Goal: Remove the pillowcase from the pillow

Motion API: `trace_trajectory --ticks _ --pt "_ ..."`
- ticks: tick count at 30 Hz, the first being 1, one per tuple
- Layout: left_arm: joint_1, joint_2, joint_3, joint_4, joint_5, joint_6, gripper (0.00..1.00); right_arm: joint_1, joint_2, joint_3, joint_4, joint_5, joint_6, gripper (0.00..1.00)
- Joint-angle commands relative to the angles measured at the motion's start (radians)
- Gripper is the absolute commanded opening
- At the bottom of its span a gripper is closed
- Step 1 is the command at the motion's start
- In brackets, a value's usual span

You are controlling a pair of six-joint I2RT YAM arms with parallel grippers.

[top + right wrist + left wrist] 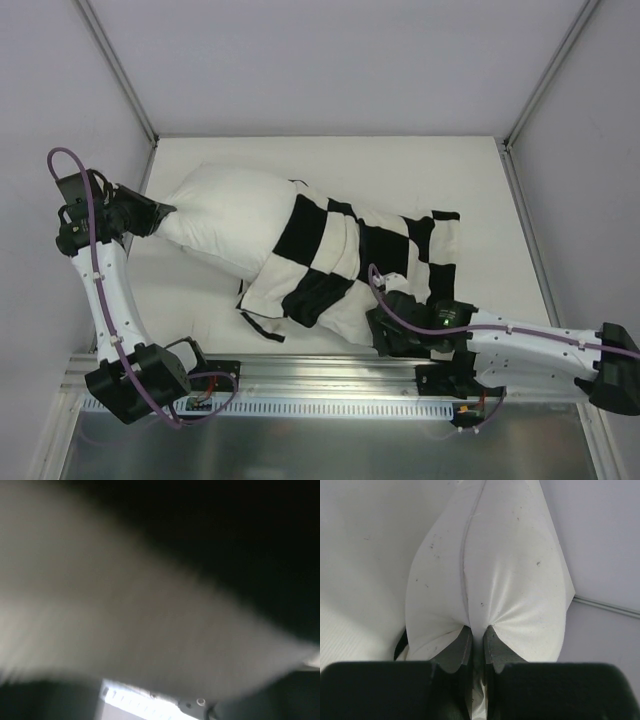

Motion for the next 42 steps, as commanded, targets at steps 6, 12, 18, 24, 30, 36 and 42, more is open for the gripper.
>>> trace_trajectory --ticks 6,12,18,24,30,36,42 --pt "0.002 -0.037 0.077 0.106 -0.043 -0.011 0.0 0.005 -0.04 0.094 -0.085 0.265 0.063 0.01" --pt "0.013 -0.052 0.232 0.053 -0.055 -0.032 0.0 -0.001 -0.381 0.538 -0.549 0.62 0.059 0.01" --pt "0.073 -0.089 0.496 -0.082 -0.116 -0.005 0.0 -0.006 -0.409 0.874 -0.632 0.755 -0.093 0.01" --pt "0.071 0.004 0.507 -0.098 -0.107 0.008 0.0 0.031 -0.239 0.971 -0.631 1.124 -0.164 0.01" --pt "-0.02 0.188 0.378 -0.044 -0.24 0.031 0.0 0.048 -0.124 1.019 -0.632 1.366 -0.184 0.01" --pt "-0.137 0.268 0.297 0.004 -0.367 0.032 0.0 -0.114 0.097 1.039 -0.503 1.224 -0.287 0.01" --pt "-0.14 0.244 0.234 0.042 -0.368 0.07 0.0 -0.52 0.056 0.792 0.055 0.613 -0.596 0.01"
